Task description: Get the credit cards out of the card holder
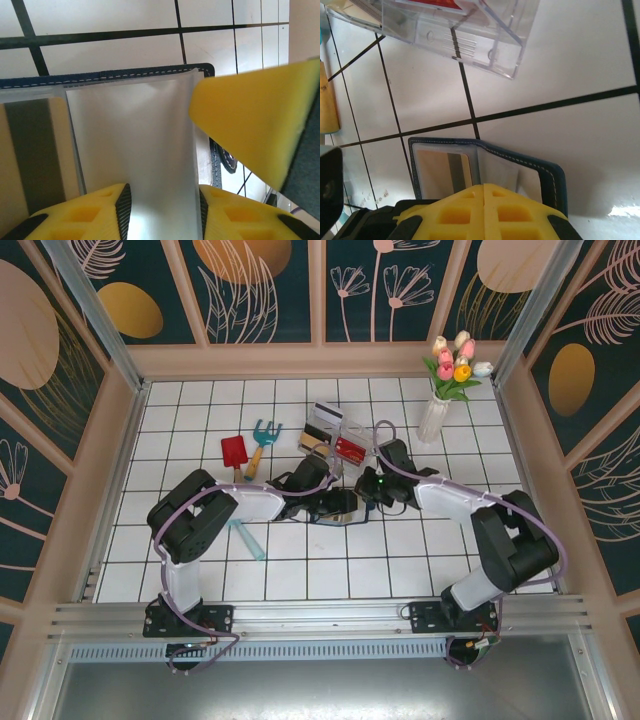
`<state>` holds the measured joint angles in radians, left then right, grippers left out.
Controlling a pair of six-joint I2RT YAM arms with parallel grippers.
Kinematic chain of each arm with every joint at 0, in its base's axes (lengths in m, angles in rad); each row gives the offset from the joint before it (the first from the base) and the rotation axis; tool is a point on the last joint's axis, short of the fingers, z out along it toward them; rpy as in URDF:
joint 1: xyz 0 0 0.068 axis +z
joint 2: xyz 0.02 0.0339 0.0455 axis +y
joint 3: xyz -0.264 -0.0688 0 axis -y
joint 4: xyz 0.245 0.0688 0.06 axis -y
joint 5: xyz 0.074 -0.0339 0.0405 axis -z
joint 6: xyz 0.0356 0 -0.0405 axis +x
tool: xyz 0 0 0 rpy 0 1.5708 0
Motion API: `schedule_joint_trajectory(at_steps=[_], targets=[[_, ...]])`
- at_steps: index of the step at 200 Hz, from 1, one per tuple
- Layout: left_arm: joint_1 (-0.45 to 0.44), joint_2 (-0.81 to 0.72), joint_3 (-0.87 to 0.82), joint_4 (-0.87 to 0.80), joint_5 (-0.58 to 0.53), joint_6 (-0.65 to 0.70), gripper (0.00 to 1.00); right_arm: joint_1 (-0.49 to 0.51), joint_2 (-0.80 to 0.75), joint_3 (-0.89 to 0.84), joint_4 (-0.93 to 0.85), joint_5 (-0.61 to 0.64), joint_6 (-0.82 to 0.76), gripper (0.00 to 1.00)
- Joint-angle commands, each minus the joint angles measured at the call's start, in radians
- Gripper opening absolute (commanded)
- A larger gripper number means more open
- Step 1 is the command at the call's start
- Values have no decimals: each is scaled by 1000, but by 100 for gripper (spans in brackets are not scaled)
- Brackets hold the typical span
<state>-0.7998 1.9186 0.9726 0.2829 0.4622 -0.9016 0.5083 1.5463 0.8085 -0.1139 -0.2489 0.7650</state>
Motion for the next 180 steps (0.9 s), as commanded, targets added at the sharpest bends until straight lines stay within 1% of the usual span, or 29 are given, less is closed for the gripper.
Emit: schedule_joint_trajectory(at_steps=[1, 11, 23, 38, 54, 91, 116, 134, 138, 164, 180], targets=[[-10, -52, -19, -118, -29, 13, 45, 4, 36, 31, -4, -16, -28, 7], [-10, -85, -24, -136, -50, 9, 47, 4, 42, 25, -8, -11, -30, 8], [-8, -115, -29, -156, -59, 15, 47, 4, 52, 19, -16, -8, -35, 8], [-8, -134, -28, -198, -67, 36, 43, 4, 64, 20, -27, -4, -47, 8], [-4, -147, -32, -248, -103, 48, 40, 3, 62, 22, -25, -4, -63, 8], [29, -169, -57, -300, -202, 37, 35, 4, 56, 47, -28, -24, -116, 10], [49, -169, -70, -298, -230, 27, 32, 10, 31, 58, -28, -51, -153, 11], [51, -150, -70, -291, -219, 27, 30, 33, 28, 92, -55, -70, -205, 13], [50, -147, -69, -289, -214, 25, 29, 58, 27, 103, -68, -66, -214, 13], [51, -136, -74, -275, -192, 9, 21, 135, 55, 164, -162, 5, -225, 15], [50, -139, -75, -277, -191, 15, 19, 164, 73, 186, -207, 49, -204, 16]])
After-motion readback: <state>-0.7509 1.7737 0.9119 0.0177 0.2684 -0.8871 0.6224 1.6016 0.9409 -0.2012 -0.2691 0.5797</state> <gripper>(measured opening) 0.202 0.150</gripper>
